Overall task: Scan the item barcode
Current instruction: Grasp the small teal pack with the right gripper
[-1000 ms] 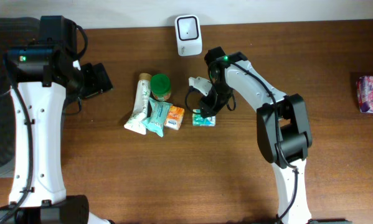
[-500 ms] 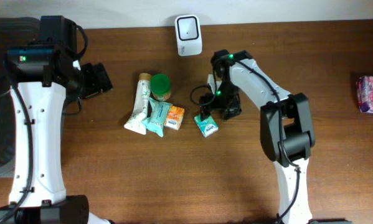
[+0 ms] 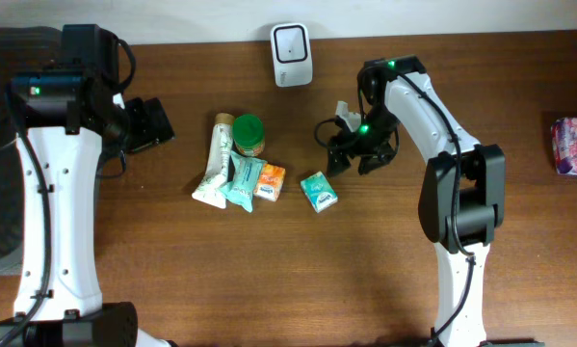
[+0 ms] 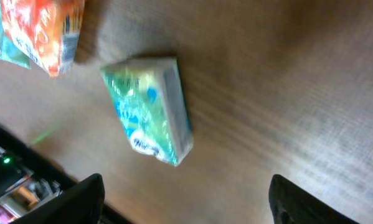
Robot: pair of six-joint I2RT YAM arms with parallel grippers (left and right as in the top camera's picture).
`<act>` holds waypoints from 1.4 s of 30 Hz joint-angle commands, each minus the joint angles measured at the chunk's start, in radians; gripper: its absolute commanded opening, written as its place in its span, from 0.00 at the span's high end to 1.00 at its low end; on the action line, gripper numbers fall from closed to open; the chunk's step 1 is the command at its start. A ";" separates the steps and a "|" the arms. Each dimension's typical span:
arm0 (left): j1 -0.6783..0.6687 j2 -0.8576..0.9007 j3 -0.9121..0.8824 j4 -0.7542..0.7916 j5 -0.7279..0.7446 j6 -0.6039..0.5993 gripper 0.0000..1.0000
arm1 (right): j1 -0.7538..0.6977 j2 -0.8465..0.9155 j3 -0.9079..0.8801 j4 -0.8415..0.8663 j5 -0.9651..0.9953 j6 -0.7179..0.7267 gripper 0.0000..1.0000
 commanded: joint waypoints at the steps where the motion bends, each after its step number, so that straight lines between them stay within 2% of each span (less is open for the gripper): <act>1: 0.002 -0.018 0.000 -0.001 -0.008 -0.008 0.01 | 0.005 -0.019 0.019 0.013 -0.012 -0.018 0.05; 2: 0.002 -0.018 0.000 -0.001 -0.008 -0.008 0.01 | 0.008 -0.017 0.017 0.006 -0.013 -0.017 0.01; 5: 0.002 -0.018 0.000 -0.001 -0.008 -0.008 0.01 | 0.031 -0.017 -0.004 -0.002 -0.012 -0.028 0.01; 7: 0.002 -0.018 0.000 -0.001 -0.008 -0.009 0.01 | 0.045 -0.017 -0.018 -0.016 -0.004 -0.061 0.20; 8: 0.002 -0.018 0.000 -0.001 -0.008 -0.008 0.01 | 0.050 -0.017 -0.018 -0.032 -0.005 -0.053 0.20; 11: 0.002 -0.018 0.000 -0.001 -0.008 -0.008 0.01 | 0.051 -0.053 -0.018 -0.080 -0.005 -0.004 0.00; 14: 0.002 -0.018 0.000 -0.001 -0.008 -0.008 0.01 | 0.058 -0.148 -0.018 -0.116 0.010 -0.002 0.01; 17: 0.002 -0.018 0.000 -0.001 -0.008 -0.008 0.01 | 0.072 -0.264 -0.032 -0.132 0.119 0.056 0.01; 19: 0.002 -0.018 0.000 -0.001 -0.008 -0.008 0.01 | 0.073 -0.360 -0.113 -0.117 0.146 0.055 0.01; 22: 0.002 -0.018 0.000 -0.001 -0.008 -0.008 0.01 | 0.073 -0.372 -0.175 -0.048 0.145 0.024 0.01; 27: 0.002 -0.018 0.000 -0.001 -0.008 -0.008 0.01 | 0.073 -0.365 -0.336 0.199 0.137 0.025 0.01; 30: 0.002 -0.018 0.000 -0.001 -0.008 -0.008 0.01 | 0.073 -0.363 -0.422 0.354 0.030 0.026 0.01; 32: 0.002 -0.018 0.000 -0.001 -0.008 -0.009 0.01 | 0.073 -0.361 -0.514 0.514 -0.041 0.027 0.01; 33: 0.002 -0.018 0.000 -0.001 -0.008 -0.008 0.01 | 0.073 -0.361 -0.573 0.612 -0.089 0.029 0.09; 34: 0.002 -0.018 0.000 -0.001 -0.008 -0.008 0.01 | 0.073 -0.358 -0.599 0.651 -0.107 0.029 0.14; 36: 0.002 -0.018 0.000 -0.001 -0.008 -0.008 0.01 | 0.072 -0.332 -0.623 0.695 -0.111 0.057 0.14; 39: 0.002 -0.018 0.000 -0.001 -0.008 -0.008 0.01 | 0.071 -0.291 -0.623 0.723 -0.147 0.060 0.25; 40: 0.002 -0.018 0.000 -0.001 -0.008 -0.008 0.01 | 0.072 -0.282 -0.623 0.727 -0.168 0.060 0.25; 42: 0.002 -0.018 0.000 -0.001 -0.008 -0.008 0.01 | 0.072 -0.271 -0.623 0.722 -0.180 0.060 0.38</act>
